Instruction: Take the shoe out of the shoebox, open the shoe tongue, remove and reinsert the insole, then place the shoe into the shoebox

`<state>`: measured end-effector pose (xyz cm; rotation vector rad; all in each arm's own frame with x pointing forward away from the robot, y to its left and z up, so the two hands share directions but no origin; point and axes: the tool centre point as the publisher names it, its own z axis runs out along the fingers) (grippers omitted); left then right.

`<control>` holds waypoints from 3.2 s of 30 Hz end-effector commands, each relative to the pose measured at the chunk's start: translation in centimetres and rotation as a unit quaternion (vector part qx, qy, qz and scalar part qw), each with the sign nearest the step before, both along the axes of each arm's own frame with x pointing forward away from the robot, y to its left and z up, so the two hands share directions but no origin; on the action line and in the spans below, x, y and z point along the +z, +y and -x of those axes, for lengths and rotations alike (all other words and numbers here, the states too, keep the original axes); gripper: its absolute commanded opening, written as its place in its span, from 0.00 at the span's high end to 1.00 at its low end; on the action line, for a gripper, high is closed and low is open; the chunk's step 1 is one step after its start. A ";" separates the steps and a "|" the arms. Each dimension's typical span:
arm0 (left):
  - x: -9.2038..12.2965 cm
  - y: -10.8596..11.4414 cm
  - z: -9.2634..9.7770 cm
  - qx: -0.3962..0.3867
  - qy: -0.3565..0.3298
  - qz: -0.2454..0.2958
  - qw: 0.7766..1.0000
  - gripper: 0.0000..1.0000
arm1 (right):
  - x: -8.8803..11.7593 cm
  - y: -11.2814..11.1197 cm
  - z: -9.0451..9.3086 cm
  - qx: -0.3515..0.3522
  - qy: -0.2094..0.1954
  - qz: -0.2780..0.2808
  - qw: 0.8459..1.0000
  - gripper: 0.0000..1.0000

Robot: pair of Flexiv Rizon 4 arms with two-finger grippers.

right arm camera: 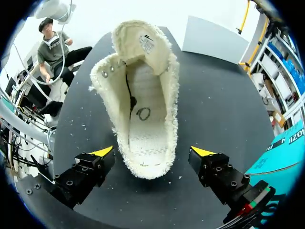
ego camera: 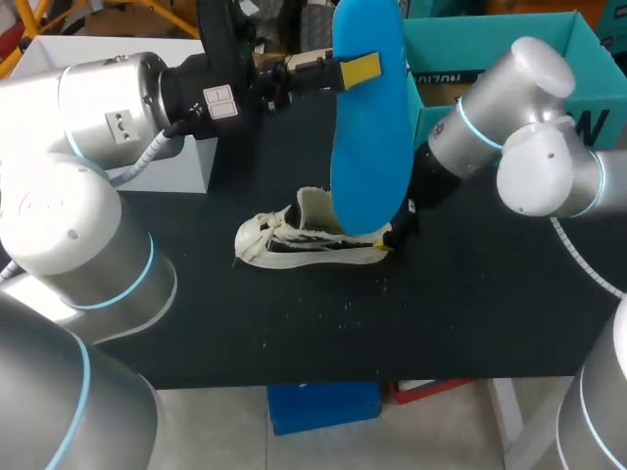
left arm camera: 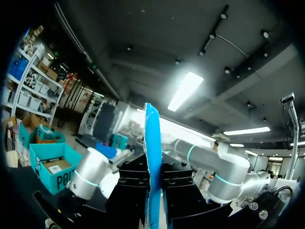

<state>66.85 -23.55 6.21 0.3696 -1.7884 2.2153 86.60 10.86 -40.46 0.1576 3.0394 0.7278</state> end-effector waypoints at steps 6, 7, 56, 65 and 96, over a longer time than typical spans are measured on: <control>0.0 -0.3 0.0 0.002 0.000 0.000 1.000 1.00 | -0.2 0.8 0.1 -0.001 0.019 0.143 0.990 0.00; 0.0 -0.3 0.0 0.002 0.000 0.000 1.000 1.00 | -0.2 0.9 0.1 -0.001 0.021 0.147 0.989 0.00; 0.0 -0.3 0.0 0.002 0.000 0.000 1.000 1.00 | -1.2 1.1 0.9 0.017 0.031 0.086 0.996 0.00; 0.0 -0.3 0.0 0.002 0.000 0.000 1.000 1.00 | -2.0 0.7 1.6 -0.013 0.004 -0.032 0.999 0.00; 0.0 -0.3 0.0 0.002 0.000 0.000 1.000 1.00 | -3.2 0.9 0.3 -0.016 -0.052 -0.227 0.972 0.00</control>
